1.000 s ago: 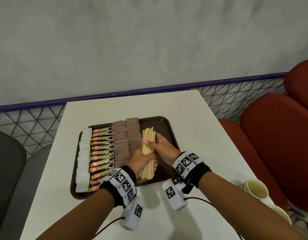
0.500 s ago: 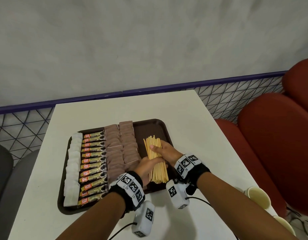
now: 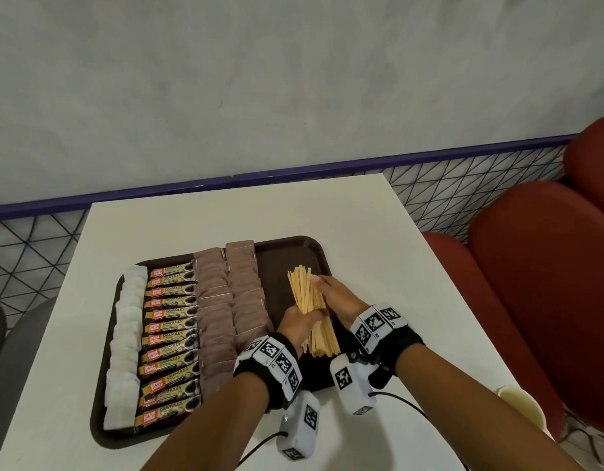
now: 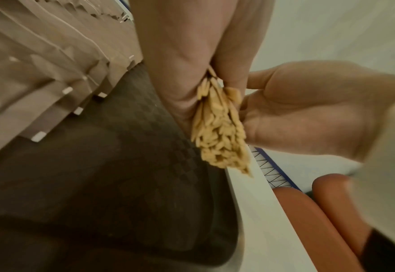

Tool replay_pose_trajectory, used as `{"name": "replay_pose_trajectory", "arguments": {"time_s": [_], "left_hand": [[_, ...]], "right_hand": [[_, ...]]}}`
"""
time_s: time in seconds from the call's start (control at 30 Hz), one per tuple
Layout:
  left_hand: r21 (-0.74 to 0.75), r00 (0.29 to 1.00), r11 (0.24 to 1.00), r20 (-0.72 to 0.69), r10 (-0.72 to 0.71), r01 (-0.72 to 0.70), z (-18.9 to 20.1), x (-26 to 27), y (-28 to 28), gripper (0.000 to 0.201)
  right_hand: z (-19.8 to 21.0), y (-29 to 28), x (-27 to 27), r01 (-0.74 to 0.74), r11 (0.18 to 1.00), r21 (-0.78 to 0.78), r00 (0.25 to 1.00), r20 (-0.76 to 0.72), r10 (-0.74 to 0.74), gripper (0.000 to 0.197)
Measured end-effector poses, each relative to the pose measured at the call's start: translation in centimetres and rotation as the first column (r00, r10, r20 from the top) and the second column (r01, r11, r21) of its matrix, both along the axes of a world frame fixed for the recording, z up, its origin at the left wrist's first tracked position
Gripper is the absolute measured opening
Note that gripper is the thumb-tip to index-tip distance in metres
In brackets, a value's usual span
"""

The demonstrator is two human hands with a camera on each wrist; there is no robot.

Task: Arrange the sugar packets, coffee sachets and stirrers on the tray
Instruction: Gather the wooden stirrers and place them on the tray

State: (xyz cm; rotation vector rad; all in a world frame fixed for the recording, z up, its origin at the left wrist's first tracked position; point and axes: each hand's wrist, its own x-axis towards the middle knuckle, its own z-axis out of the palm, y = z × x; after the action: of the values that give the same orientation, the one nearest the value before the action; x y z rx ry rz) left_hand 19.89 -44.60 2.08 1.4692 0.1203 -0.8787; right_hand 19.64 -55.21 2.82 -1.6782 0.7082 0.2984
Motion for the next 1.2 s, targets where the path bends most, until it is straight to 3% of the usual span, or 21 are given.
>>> {"name": "replay_pose_trajectory", "arguments": {"time_s": [0.1, 0.33, 0.57, 0.7, 0.83, 1.0, 1.2], "left_hand": [[0.097, 0.998, 0.995, 0.064, -0.003, -0.004, -1.2, 0.7, -0.5, 0.025], [0.208, 0.995, 0.978, 0.094, -0.03, 0.01, -2.6, 1.1, -1.9, 0.03], [0.213, 0.996, 0.977, 0.08, -0.037, 0.019, -3.4, 1.0, -1.9, 0.029], [0.184, 0.997, 0.983, 0.069, -0.03, 0.017, -3.4, 1.0, -1.8, 0.028], [0.183, 0.996, 0.983, 0.089, -0.002, -0.015, -3.1, 0.7, -2.1, 0.035], [0.207, 0.99, 0.974, 0.122, 0.071, -0.095, -3.1, 0.7, -2.0, 0.032], [0.251, 0.981, 0.965, 0.189, 0.028, -0.076, -3.2, 0.9, -1.1, 0.033]], "right_hand": [[3.0, 0.7, -1.0, 0.08, 0.996, 0.026, 0.997, 0.004, -0.08, 0.041], [2.2, 0.4, -1.6, 0.095, 0.989, 0.115, 0.995, -0.035, -0.091, 0.045], [0.6, 0.0, -1.8, 0.044, 0.998, 0.053, 0.998, -0.054, -0.041, 0.053], [0.7, 0.2, -2.2, 0.04, 0.998, 0.042, 0.999, -0.034, -0.039, 0.048], [0.6, 0.3, -2.5, -0.039, 0.996, -0.08, 0.999, -0.025, 0.037, 0.035], [0.1, 1.0, -2.5, -0.139, 0.965, -0.222, 0.99, -0.031, 0.136, 0.036], [-0.5, 1.2, -2.8, -0.221, 0.891, -0.397, 0.975, -0.1, 0.197, 0.032]]}}
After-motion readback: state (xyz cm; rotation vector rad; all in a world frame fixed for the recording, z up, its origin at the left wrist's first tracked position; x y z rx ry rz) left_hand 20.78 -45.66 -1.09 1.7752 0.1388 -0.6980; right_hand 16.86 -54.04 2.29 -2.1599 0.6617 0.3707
